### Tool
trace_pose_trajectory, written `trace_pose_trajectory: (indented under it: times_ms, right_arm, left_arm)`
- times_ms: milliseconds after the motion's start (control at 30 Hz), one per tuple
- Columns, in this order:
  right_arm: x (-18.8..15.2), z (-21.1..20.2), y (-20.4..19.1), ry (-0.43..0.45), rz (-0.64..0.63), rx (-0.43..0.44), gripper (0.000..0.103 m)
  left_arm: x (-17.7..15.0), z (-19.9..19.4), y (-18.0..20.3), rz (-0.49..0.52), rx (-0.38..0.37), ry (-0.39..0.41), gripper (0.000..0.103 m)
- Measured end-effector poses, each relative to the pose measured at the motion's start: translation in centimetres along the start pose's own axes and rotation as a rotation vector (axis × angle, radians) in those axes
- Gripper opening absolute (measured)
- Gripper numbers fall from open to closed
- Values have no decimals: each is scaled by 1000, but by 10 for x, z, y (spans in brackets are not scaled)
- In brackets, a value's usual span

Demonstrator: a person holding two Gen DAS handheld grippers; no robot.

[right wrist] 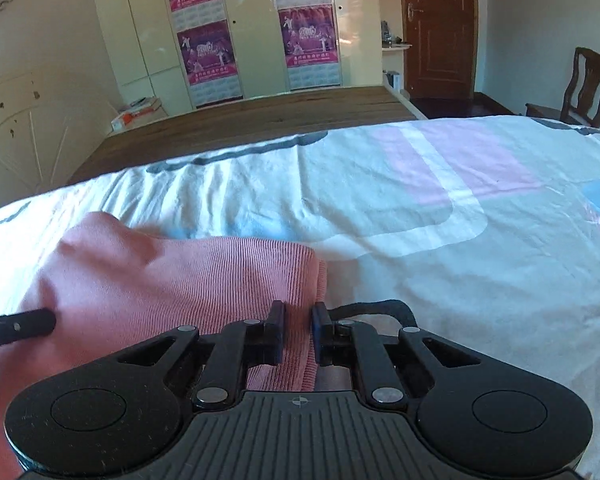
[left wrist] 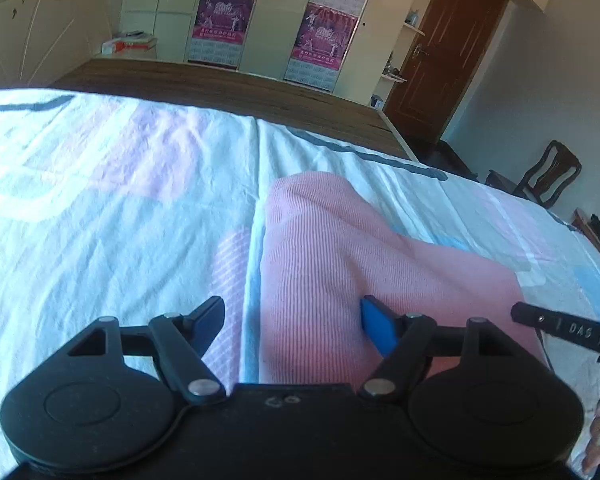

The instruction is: Fold small clothes

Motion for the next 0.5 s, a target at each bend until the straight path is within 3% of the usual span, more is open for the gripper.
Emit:
trace_pose_trajectory:
  times_ms: [133, 333, 500]
  right_arm:
    - [15, -25, -5, 83, 37, 13, 50]
    - [30, -19, -38, 83, -65, 40, 51]
    - [2, 9, -41, -28, -78, 23, 51]
  left_arm:
    - [-1, -14, 9, 45, 24, 32, 73]
    - [-9, -12, 10, 59, 47, 18, 75]
    - [-11, -9, 10, 75, 63, 12, 78]
Point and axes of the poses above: each gripper's, at about its wrist camera, not at the fingertips, and z roughly the way its jaws point, y to its right, x to its top, the point moved 6 cm from there along z, roughly the way its jaws point, and after that the axes turned 14 degrees about -z, right-handed, at the moved point
